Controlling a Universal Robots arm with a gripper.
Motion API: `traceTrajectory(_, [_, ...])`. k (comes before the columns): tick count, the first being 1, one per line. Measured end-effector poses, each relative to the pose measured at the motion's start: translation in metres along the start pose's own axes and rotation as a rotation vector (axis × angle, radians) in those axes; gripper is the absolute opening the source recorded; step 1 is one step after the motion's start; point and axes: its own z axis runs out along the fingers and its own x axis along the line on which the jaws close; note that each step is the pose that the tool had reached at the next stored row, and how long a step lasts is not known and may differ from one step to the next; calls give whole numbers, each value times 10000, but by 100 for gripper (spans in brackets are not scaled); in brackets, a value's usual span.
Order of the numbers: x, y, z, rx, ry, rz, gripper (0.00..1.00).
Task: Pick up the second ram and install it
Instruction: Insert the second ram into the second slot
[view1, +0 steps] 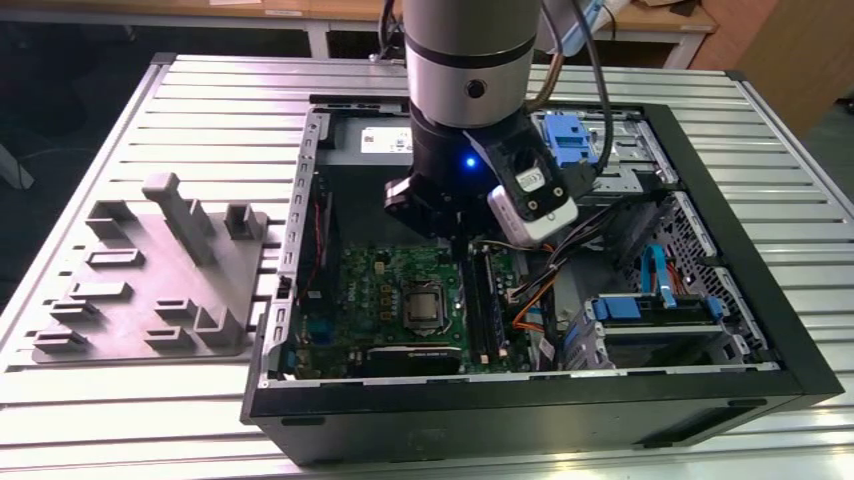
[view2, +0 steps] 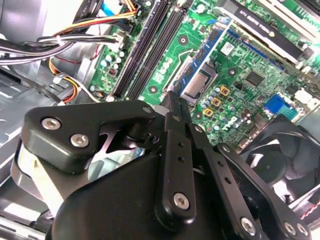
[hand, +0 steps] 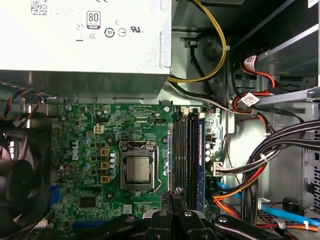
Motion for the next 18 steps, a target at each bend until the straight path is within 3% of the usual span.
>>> traceTrajectory(5, [-45, 0, 49, 8, 97, -2, 8])
traceTrajectory(8, [-126, 0, 92, 11, 239, -2, 8])
traceTrajectory(18, [-191, 1, 236, -2, 337, -358, 8])
